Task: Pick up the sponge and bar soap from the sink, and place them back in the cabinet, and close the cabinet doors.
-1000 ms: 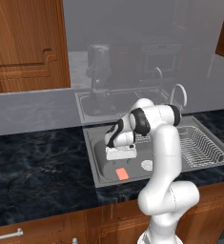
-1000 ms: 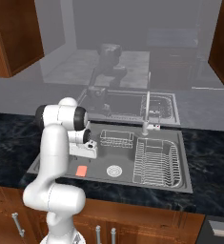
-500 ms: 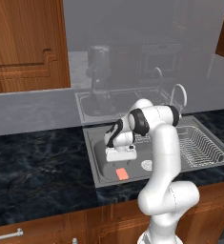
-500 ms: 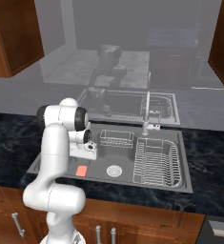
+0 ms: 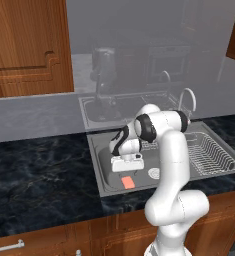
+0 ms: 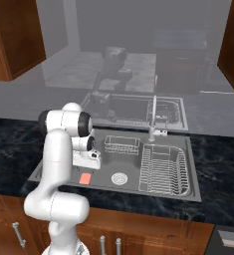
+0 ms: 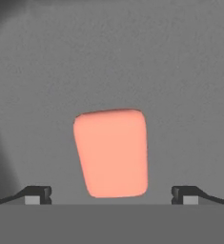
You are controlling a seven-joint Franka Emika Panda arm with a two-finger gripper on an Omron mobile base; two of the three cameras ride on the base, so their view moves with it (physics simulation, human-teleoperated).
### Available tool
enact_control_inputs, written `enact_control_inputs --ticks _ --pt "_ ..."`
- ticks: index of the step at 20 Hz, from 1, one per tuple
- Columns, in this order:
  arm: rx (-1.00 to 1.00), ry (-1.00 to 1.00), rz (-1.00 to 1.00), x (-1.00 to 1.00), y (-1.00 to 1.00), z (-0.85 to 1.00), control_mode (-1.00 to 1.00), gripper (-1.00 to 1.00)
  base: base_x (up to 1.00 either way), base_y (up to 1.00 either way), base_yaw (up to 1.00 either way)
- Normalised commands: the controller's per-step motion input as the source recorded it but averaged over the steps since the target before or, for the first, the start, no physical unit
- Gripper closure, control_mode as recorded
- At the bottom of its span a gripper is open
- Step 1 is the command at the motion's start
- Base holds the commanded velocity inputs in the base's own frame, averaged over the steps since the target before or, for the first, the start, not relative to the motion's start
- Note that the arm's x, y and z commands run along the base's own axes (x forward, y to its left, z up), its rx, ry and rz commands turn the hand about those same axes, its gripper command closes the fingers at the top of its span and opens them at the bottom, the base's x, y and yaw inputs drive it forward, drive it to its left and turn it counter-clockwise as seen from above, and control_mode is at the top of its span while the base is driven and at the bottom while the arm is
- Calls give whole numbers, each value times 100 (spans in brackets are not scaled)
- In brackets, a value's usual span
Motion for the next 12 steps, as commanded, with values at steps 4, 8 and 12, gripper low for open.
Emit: enact_control_inputs --ticks 4,8,12 --pt "0 1 0 -13 0 0 -100 -100 0 0 0" --pt "0 0 0 -4 0 -6 -100 -100 0 0 0" --pt "0 0 0 0 0 -16 -100 -100 0 0 0"
